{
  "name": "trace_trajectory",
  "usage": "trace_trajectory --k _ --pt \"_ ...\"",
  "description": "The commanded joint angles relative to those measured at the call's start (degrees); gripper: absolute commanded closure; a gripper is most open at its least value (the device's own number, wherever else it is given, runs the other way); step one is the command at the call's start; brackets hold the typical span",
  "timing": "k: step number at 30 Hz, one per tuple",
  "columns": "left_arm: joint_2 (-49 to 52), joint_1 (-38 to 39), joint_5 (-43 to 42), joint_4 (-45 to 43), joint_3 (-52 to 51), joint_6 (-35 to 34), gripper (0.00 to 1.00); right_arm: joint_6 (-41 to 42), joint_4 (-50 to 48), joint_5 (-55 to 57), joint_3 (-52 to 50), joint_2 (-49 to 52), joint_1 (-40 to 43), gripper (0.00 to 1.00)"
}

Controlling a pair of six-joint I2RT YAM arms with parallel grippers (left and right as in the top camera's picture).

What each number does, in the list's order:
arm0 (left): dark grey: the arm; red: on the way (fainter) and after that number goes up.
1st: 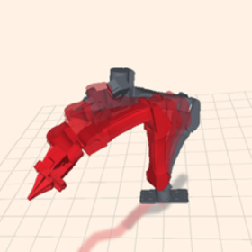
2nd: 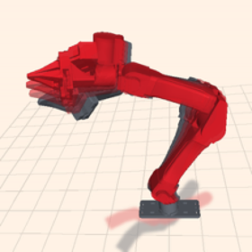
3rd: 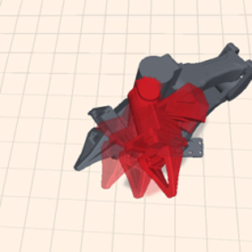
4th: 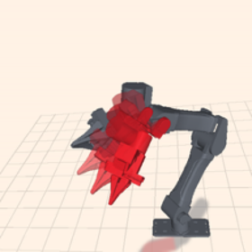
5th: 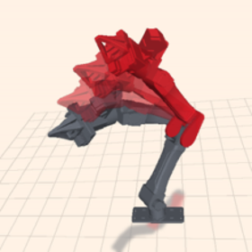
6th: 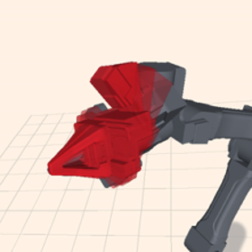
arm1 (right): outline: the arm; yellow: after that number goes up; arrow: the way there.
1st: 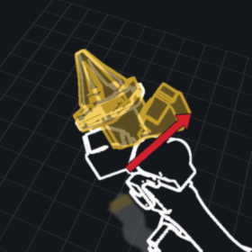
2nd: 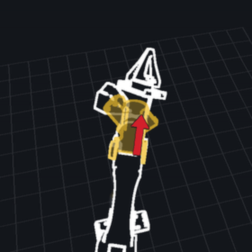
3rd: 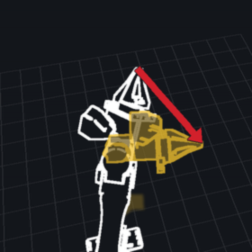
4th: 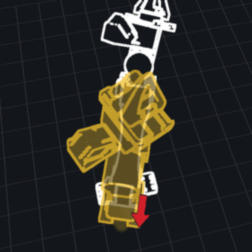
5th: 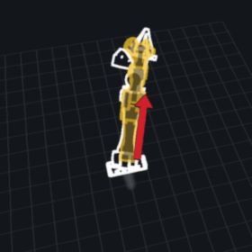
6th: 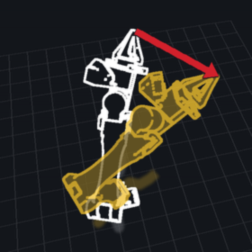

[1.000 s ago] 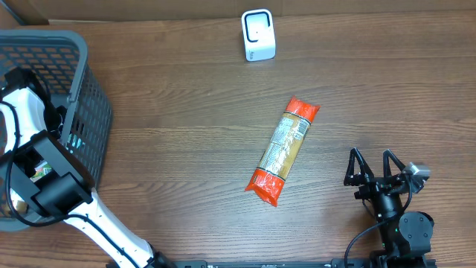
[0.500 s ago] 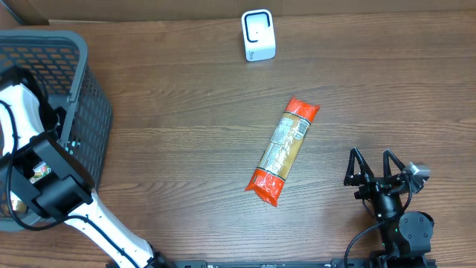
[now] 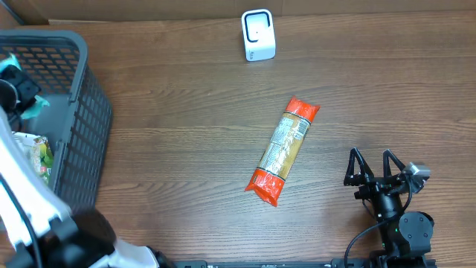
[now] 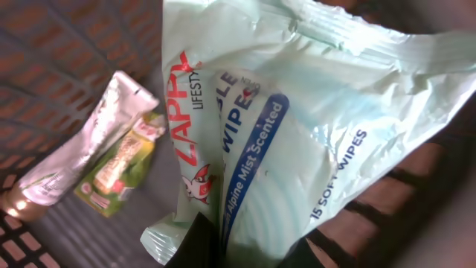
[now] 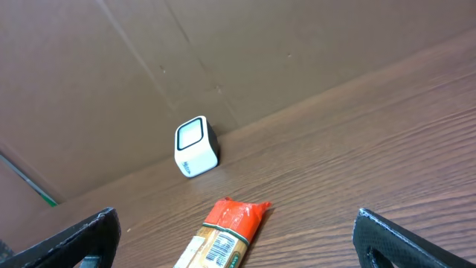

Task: Scan the item barcode
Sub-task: 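Carry the wipes pack out and place it beside the spaghetti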

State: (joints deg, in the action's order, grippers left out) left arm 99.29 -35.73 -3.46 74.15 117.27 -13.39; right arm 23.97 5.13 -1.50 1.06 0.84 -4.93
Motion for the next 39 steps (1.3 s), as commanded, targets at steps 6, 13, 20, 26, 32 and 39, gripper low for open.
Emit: trace_trajectory --k 6,13,20,26,32,39 --pt "-17.18 3.48 -8.57 0.15 1.20 0.59 0.96 -0.04 -0.46 -0.07 -0.61 -0.61 -0.26 0.00" --pt "-21.57 18.34 -9.70 4.42 0.85 5.20 0.96 -0.04 -0.46 -0.07 -0.61 -0.61 -0.26 0.00" --pt "-20.35 36.54 -9.03 5.29 -7.58 5.68 0.96 -0.04 -0.46 -0.07 -0.61 -0.61 -0.26 0.00" --pt "-19.65 48.59 -8.83 -3.23 -25.38 3.41 0.96 -0.04 -0.46 -0.07 -0.61 -0.61 -0.26 0.00" --pt "-17.62 55.08 -8.79 -16.90 -44.46 -1.46 0.96 -0.04 -0.46 -0.07 -0.61 -0.61 -0.26 0.00" --pt "-11.63 62.36 -8.20 -31.89 -57.66 -6.01 0.96 -0.04 -0.44 -0.07 -0.61 -0.61 -0.26 0.00"
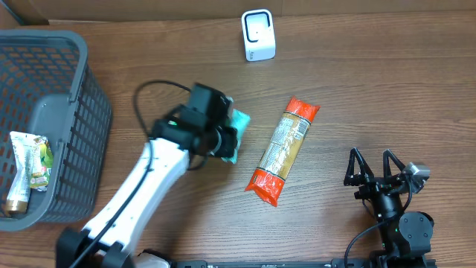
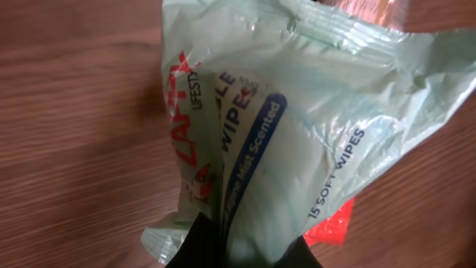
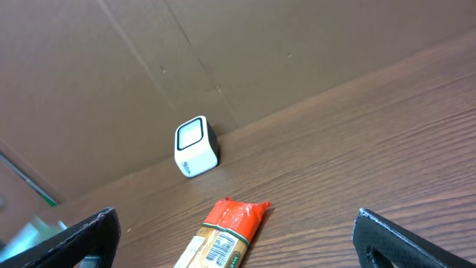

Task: Scan the item barcode
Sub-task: 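Carry the wipes pack out and place it beside the spaghetti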

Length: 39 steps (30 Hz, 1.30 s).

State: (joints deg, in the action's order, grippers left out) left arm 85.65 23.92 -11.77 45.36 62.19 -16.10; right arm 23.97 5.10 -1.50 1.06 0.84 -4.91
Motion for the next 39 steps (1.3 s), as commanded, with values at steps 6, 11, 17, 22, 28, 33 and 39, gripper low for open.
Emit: trace_trajectory --k 6,11,17,22,28,33,39 --pt "9.55 7.80 0.35 -7.15 -2.99 -3.67 0.96 -0.04 -0.44 -0.07 -0.61 -0.61 -0.28 0.00" --pt "14.10 8.94 0.33 -7.98 -2.99 -4.79 0.96 -0.04 -0.44 -0.07 -0.61 -0.61 -0.28 0.00" --pt "15.23 9.16 0.33 -8.15 -2.99 -4.72 0.96 -0.04 -0.42 -0.07 -0.61 -0.61 -0.28 0.00" --pt "15.23 9.16 0.35 -8.17 -2.99 -4.76 0.96 -0.04 -0.44 -0.07 -0.61 -0.61 -0.28 0.00" --pt "15.23 9.51 0.33 -8.15 -2.99 -4.98 0.96 -0.04 -0.44 -0.07 -0.61 -0.61 -0.28 0.00" --pt "15.26 10.88 0.55 -8.15 -2.99 -5.38 0.96 -0.04 -0.44 -0.07 -0.61 -0.61 -0.28 0.00" --pt "15.32 11.78 4.13 -8.37 -3.02 -6.69 0.96 -0.04 -0.44 -0.07 -0.61 -0.61 -0.28 0.00"
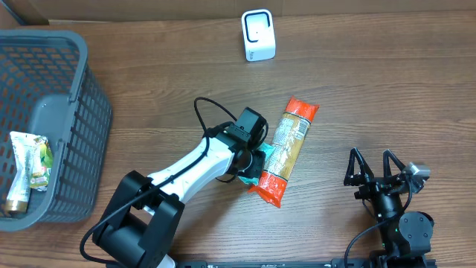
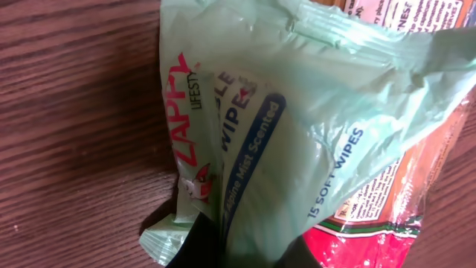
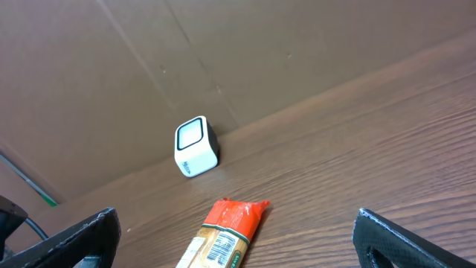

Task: Scan the item barcode
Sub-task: 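Carry the wipes pack out and place it beside the spaghetti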

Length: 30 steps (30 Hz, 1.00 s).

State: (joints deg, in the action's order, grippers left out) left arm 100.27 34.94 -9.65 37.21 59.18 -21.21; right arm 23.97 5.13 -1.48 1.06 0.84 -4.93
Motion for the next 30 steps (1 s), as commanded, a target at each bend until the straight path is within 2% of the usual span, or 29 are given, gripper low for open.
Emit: trace_trajectory --k 1,5,6,8,11,14,21,30 --pt "0.70 0.76 2.21 -0.24 0.00 -1.55 0.96 -0.04 -0.44 -0.09 -0.61 -0.61 -0.26 0.00" --pt "0.70 0.76 2.29 0.02 0.00 -1.53 0.93 -0.04 -0.46 -0.09 -0.61 -0.61 -0.26 0.00" --pt "0.70 0.76 2.27 0.02 0.00 -1.51 0.81 -0.04 -0.46 -0.09 -0.61 -0.61 -0.26 0.00" --pt "0.48 0.70 2.29 1.31 0.52 -1.51 0.66 -0.04 -0.46 -0.09 -0.61 -0.61 -0.26 0.00" --pt "-0.17 0.61 4.11 4.96 3.19 -0.81 0.47 -0.04 -0.46 -0.09 -0.61 -0.61 -0.26 0.00" --pt "-1.44 0.59 6.71 9.94 8.15 -0.61 0.38 -0.04 -0.46 -0.09 -0.61 -0.61 -0.26 0.00" --pt "-7.39 -0.63 9.01 20.96 25.18 1.99 0.24 -0.04 -0.46 -0.09 -0.61 -0.61 -0.26 0.00" --pt "-15.91 -8.90 8.61 31.82 40.52 3.74 0.09 -0.04 -0.46 -0.09 -0.61 -0.61 -0.26 0.00"
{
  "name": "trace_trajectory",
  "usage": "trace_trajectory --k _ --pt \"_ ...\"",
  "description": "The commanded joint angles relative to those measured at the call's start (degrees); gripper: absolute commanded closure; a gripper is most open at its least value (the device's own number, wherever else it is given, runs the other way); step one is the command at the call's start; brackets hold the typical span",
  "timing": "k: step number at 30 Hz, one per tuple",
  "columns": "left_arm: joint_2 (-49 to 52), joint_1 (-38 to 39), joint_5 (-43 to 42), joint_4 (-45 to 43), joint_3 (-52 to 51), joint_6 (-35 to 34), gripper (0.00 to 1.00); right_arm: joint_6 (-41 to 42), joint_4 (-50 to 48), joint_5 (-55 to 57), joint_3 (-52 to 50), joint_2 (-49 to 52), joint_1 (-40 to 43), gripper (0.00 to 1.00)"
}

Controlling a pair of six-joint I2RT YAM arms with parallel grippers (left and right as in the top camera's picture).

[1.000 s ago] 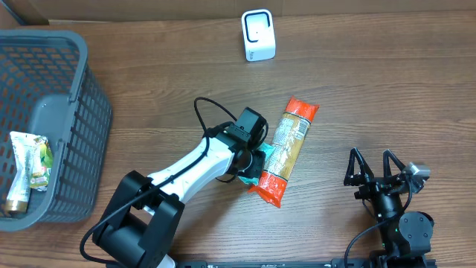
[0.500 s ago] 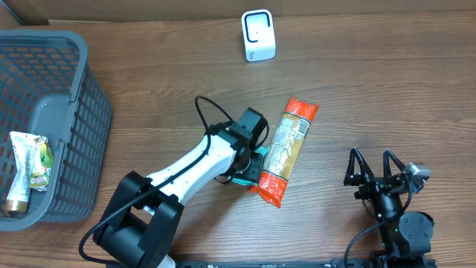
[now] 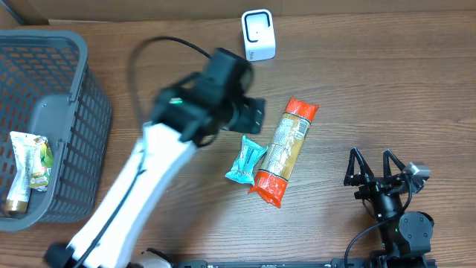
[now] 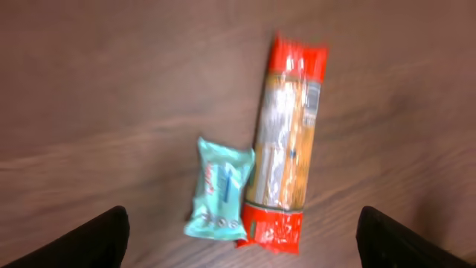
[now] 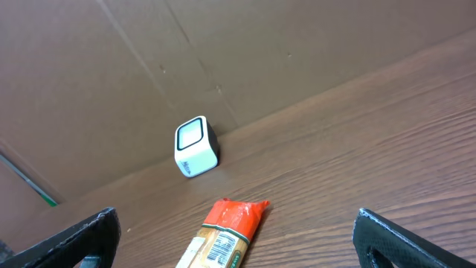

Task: Scan the item barcode

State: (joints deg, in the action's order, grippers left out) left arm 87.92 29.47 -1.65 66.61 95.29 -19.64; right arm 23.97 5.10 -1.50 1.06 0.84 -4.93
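Observation:
A mint-green wipes pack [image 3: 246, 158] [image 4: 219, 186] lies flat on the wooden table, touching the left side of a long orange pasta pack [image 3: 283, 151] [image 4: 286, 171] [image 5: 223, 232]. My left gripper [image 3: 251, 115] [image 4: 242, 240] hangs open well above both packs, holding nothing. The white barcode scanner [image 3: 258, 35] [image 5: 195, 146] stands at the table's far edge. Near the front right, my right gripper [image 3: 375, 171] [image 5: 238, 242] rests open and empty, facing the scanner.
A grey mesh basket [image 3: 74, 126] stands at the left edge with a green-and-white pouch [image 3: 30, 160] inside. A cardboard wall [image 5: 223, 59] runs behind the scanner.
My left gripper was shut on the wipes pack, low beside the pasta pack. Now the pack lies on the table and the gripper is open and higher. The right arm has not moved.
My left gripper was shut on the wipes pack inside the basket. Then it held the pack over the table left of the pasta pack, then down against that pack. Now the wipes lie released beside it.

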Motion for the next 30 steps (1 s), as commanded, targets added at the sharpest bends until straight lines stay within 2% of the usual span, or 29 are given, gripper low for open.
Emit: trace_trajectory --k 1,6,12,23,30 --pt "-4.59 -4.92 0.59 3.37 5.25 2.73 0.08 -0.04 -0.44 -0.07 -0.61 -0.61 -0.26 0.00" --pt "-8.92 -13.03 0.50 6.64 5.81 2.95 0.00 -0.04 -0.44 -0.07 -0.61 -0.61 -0.26 0.00" --pt "-9.60 -20.31 -1.33 13.75 5.79 5.31 0.00 -0.04 -0.44 -0.07 -0.61 -0.61 -0.26 0.00" --pt "-9.55 -20.94 -1.31 14.62 5.79 6.43 0.00 -0.04 -0.44 -0.07 -0.61 -0.61 -0.26 0.00" --pt "-9.55 -20.94 -1.49 9.86 5.81 7.67 0.00 -0.04 -0.44 -0.07 -0.61 -0.61 -0.26 0.00"
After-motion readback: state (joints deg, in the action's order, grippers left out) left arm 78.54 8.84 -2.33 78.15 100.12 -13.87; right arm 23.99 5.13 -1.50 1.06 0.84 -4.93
